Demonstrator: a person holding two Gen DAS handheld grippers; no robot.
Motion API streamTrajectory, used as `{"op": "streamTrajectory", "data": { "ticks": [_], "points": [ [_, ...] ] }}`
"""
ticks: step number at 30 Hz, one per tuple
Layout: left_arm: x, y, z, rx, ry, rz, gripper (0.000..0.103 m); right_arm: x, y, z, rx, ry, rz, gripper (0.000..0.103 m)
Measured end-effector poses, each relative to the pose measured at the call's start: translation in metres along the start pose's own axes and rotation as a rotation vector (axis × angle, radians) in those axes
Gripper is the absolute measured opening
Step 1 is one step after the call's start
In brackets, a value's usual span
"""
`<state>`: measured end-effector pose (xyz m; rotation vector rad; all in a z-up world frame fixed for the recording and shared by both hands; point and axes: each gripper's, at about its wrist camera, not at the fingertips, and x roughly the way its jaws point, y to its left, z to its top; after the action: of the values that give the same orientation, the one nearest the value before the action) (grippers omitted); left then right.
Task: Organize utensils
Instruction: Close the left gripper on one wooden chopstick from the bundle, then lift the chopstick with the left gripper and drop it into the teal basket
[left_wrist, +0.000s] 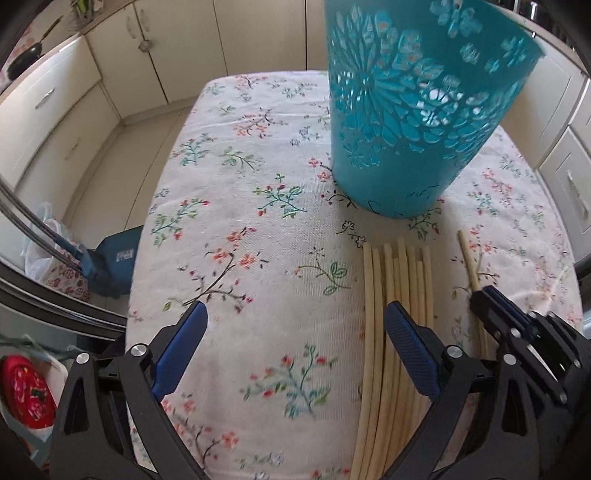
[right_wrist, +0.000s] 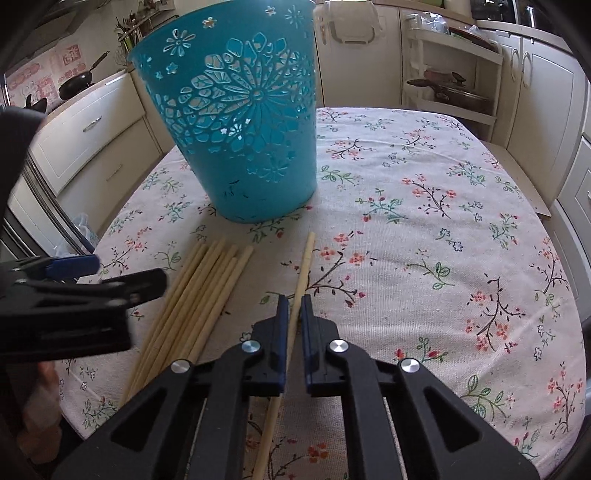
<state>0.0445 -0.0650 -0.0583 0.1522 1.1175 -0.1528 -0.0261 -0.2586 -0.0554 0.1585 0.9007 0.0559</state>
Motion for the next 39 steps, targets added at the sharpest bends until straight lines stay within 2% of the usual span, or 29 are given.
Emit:
{"op": "streamTrajectory", "data": {
  "ticks": [10, 13, 15, 16, 18, 20, 21, 23, 26, 29, 33, 36, 39],
  "points": [
    [0.015, -0.002, 0.007, 0.006, 0.001, 0.034, 0.088, 0.003, -0.007, 0.003, 0.039, 0.005, 0.049, 0.009],
    [0.016, -0.004, 0.010, 0.016, -0.010, 0.028, 0.081, 0.005, -0.006, 0.007, 0.033, 0.011, 0.044, 0.009],
    [0.015, -0.006, 0.012, 0.017, -0.013, -0.009, 0.064, 0.008, -0.005, 0.011, 0.028, 0.017, 0.036, 0.009],
    [0.014, -0.007, 0.012, 0.021, -0.013, -0.020, 0.059, 0.009, -0.005, 0.012, 0.026, 0.019, 0.034, 0.009],
    [0.012, -0.013, 0.013, 0.052, -0.017, -0.041, 0.030, 0.009, -0.005, 0.011, 0.018, 0.015, 0.030, 0.009],
    [0.010, -0.020, 0.014, 0.085, -0.007, -0.065, 0.009, 0.010, -0.005, 0.011, 0.017, 0.008, 0.032, 0.010],
    [0.010, -0.021, 0.016, 0.093, 0.008, -0.080, 0.005, 0.010, -0.006, 0.010, 0.021, 0.008, 0.037, 0.011],
    [0.009, -0.018, 0.019, 0.092, 0.031, -0.105, 0.005, 0.010, -0.008, 0.009, 0.037, 0.006, 0.054, 0.011],
    [-0.010, 0.000, 0.025, 0.052, 0.012, -0.136, 0.005, 0.010, -0.015, 0.010, 0.076, 0.005, 0.094, 0.011],
    [-0.048, 0.026, 0.037, -0.009, -0.054, -0.171, 0.005, 0.010, -0.017, 0.011, 0.099, 0.006, 0.116, 0.011],
    [-0.117, 0.052, 0.066, -0.070, -0.204, -0.252, 0.005, 0.009, -0.015, 0.011, 0.090, 0.003, 0.110, 0.012],
    [-0.168, 0.051, 0.091, -0.085, -0.353, -0.312, 0.005, 0.009, -0.013, 0.012, 0.084, 0.001, 0.110, 0.014],
    [-0.206, 0.034, 0.117, -0.068, -0.500, -0.336, 0.005, 0.010, -0.012, 0.011, 0.080, -0.001, 0.110, 0.015]
  ]
}}
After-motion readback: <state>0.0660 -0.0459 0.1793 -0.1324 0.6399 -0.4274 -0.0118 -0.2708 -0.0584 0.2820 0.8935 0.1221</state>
